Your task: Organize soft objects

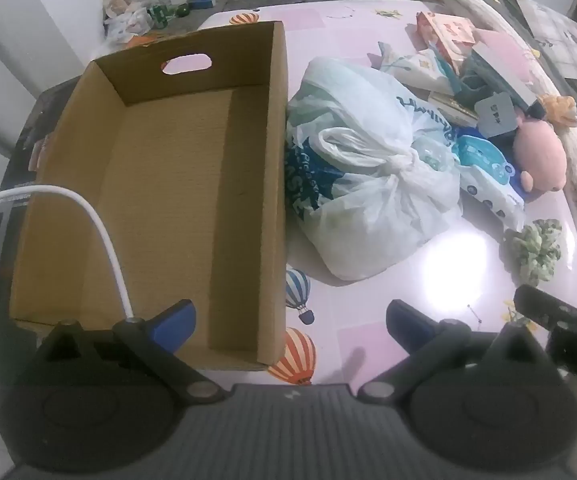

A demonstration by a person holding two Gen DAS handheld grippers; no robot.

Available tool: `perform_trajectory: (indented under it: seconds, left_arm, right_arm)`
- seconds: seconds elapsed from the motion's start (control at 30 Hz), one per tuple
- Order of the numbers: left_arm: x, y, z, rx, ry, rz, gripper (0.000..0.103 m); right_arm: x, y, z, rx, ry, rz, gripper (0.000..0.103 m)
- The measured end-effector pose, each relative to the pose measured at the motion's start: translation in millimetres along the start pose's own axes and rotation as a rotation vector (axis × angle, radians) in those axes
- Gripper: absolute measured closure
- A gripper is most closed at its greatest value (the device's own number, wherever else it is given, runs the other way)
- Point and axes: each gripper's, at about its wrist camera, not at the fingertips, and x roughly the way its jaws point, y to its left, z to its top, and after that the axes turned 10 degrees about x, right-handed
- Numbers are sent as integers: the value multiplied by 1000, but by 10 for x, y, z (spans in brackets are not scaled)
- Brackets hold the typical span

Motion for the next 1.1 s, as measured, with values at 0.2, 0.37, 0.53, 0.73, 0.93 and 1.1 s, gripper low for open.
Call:
perform_trajectory:
  seconds: [0.2, 0.37, 0.53, 0.73, 0.93, 1.1]
  left_arm:
    - [4, 4, 19, 13, -1, -28, 1]
    - [-60, -138, -18, 89, -18, -42, 1]
    - [-37, -200, -28, 120, -16, -50, 1]
    - [-13, -216, -45, 131, -11, -50, 1]
    - [-1, -233, -58, 137, -11, -47, 1]
    - [0, -239, -50, 136, -8, -48, 1]
  right_arm:
    - [2, -15, 25, -2, 1, -4, 1]
    - [-5, -42, 18, -6, -4, -15, 1]
    - [-25, -93, 19, -6, 0, -23, 1]
    - [-32, -84, 24, -9, 15, -18, 1]
    - [5, -71, 26, -13, 27, -15, 1]
    - [10, -70, 30, -21, 32, -14, 1]
